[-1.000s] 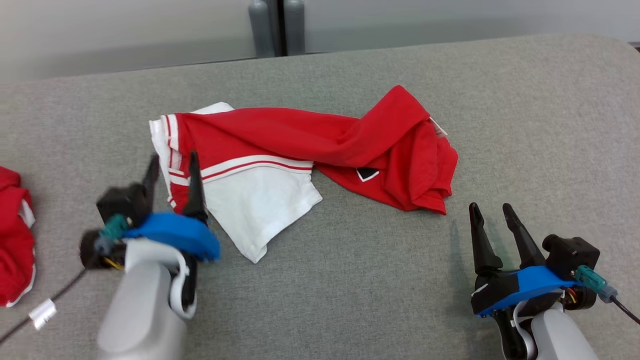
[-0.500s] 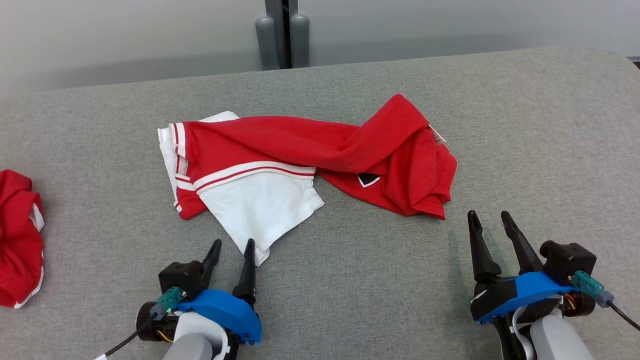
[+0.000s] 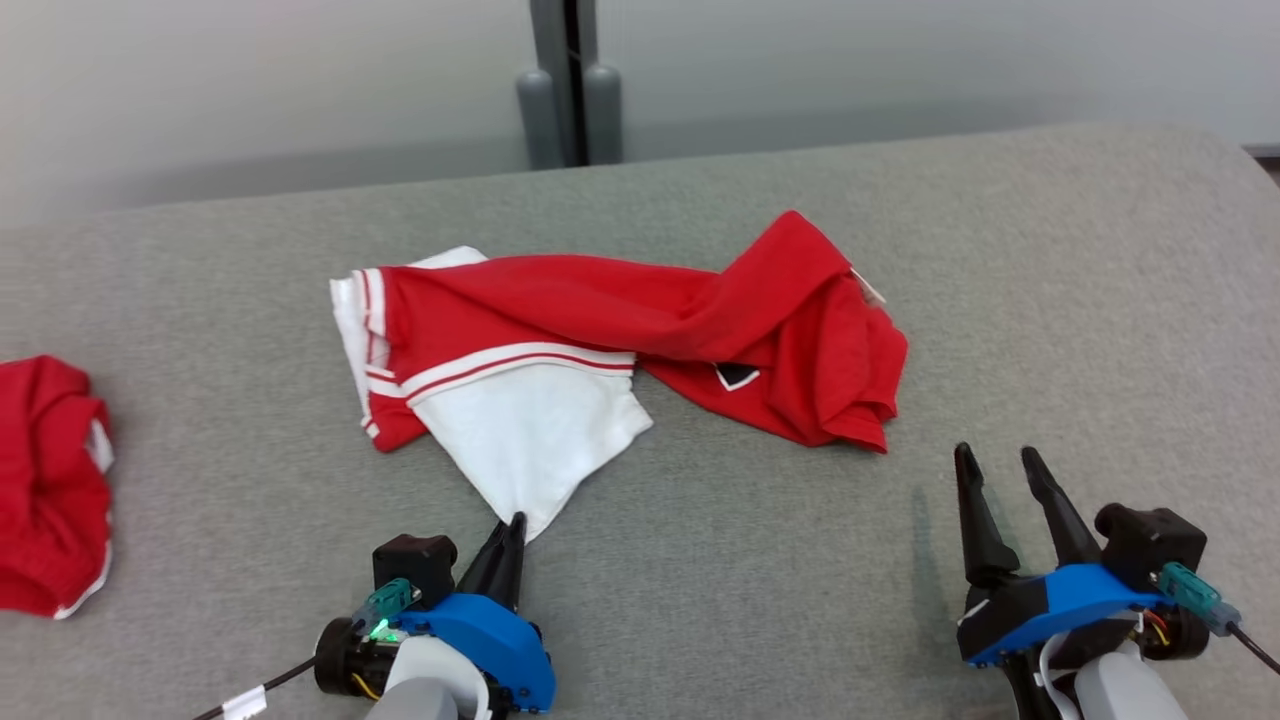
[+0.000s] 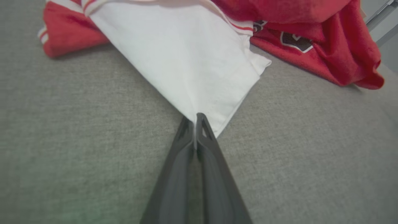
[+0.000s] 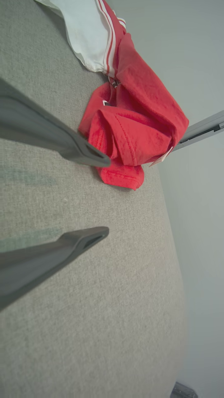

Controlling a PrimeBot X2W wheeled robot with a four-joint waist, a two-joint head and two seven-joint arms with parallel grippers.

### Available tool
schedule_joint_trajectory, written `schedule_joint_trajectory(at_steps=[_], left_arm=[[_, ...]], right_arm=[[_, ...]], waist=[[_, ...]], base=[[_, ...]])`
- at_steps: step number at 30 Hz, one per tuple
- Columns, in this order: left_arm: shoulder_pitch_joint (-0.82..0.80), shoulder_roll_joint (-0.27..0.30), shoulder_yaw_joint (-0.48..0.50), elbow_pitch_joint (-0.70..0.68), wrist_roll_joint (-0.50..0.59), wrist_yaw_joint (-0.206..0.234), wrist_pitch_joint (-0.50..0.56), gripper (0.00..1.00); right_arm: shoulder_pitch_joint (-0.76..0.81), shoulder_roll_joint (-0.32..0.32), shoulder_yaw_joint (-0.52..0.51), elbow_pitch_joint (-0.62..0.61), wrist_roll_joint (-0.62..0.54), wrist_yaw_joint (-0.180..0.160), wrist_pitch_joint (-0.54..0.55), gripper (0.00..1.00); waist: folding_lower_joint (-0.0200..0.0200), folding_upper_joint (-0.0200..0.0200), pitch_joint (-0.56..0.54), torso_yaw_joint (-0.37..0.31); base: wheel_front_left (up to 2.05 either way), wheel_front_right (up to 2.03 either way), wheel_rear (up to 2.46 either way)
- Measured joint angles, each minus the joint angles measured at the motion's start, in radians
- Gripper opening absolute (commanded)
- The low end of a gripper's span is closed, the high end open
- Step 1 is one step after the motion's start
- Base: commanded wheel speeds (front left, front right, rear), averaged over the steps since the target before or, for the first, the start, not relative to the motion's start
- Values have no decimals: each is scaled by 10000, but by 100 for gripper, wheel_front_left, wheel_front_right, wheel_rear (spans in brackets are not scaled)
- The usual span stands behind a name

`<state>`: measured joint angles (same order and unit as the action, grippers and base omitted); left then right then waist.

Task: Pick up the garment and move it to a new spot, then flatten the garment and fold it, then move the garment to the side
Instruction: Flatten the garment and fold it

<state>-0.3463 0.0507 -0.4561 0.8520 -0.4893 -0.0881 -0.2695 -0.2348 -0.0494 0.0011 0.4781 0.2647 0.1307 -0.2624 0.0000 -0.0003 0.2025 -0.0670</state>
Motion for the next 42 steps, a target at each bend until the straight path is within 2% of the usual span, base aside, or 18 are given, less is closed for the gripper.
schedule_joint_trajectory(at_steps=[2,6,11,15,19,21,22,31,36,42], left_arm=[[67,-50,182,-184,-136,127,50,0],[546,46,1300,-1772,107,487,65,0],[1832,186,2706,-3381,717,523,67,0],[2256,159,3312,-3647,949,522,67,0],[2563,96,3434,-3129,1131,537,67,0],[2569,61,3465,-3024,1195,550,67,53],[2557,52,3478,-3020,1252,566,67,100],[2333,12,3290,-3321,1540,550,67,100],[2099,2,2899,-3626,1461,558,65,100],[1811,-2,2451,-3820,1373,614,65,100]], right_arm=[[156,-10,-113,48,-15,0,0,100],[419,6,-278,182,-31,0,0,100],[641,8,-320,316,-27,0,-2,100],[642,4,-259,332,6,0,0,100],[639,6,-159,314,17,0,0,100],[628,4,-109,303,17,0,0,100],[619,2,-71,311,17,0,0,100],[199,6,274,575,82,0,0,100],[-846,6,157,1053,79,0,0,100],[-2504,-123,-337,2418,313,0,138,100]], waist=[[1,1,-197,213],[0,1,-661,787],[-1,1,-1041,1416],[-1,2,-1088,1571],[-1,3,-1043,1596],[-1,3,-972,1602],[0,3,-934,1607],[0,4,-581,1727],[1,4,-308,1886],[1,4,14,2225]], base=[[0,0,0],[0,0,0],[0,0,0],[0,0,0],[0,0,0],[0,0,0],[0,0,0],[0,0,0],[0,0,0],[0,0,0]])
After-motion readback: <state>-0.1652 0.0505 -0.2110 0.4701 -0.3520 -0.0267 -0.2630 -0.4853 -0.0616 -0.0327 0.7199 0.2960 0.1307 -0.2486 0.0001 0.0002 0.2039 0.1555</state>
